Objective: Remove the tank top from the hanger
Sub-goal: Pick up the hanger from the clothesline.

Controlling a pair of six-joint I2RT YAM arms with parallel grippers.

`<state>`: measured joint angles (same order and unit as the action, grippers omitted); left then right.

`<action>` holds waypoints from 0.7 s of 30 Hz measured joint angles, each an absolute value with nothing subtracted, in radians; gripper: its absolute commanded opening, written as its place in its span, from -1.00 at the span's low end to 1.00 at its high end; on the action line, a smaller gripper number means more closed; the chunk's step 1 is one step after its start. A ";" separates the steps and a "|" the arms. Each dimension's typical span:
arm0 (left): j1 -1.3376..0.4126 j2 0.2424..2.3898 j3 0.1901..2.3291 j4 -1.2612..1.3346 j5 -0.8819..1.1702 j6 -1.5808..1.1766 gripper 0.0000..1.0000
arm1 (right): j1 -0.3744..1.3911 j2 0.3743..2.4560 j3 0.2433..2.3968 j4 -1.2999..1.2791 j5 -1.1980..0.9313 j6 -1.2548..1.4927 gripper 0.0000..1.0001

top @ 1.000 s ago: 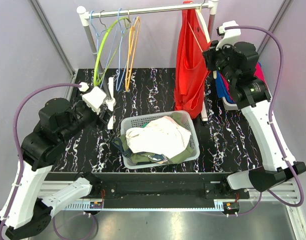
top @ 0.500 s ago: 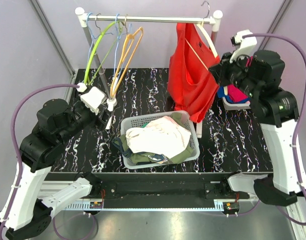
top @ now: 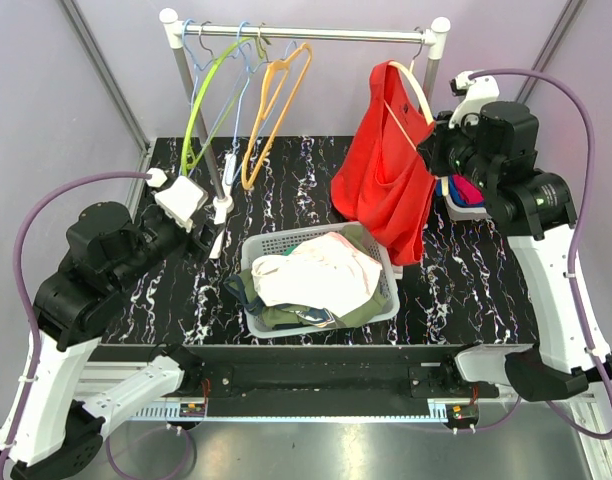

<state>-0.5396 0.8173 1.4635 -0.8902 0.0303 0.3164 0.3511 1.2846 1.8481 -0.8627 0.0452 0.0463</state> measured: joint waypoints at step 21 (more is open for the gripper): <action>-0.540 0.813 1.464 -0.892 0.030 0.316 0.60 | 0.350 1.534 2.094 -0.876 0.130 -0.050 -1.00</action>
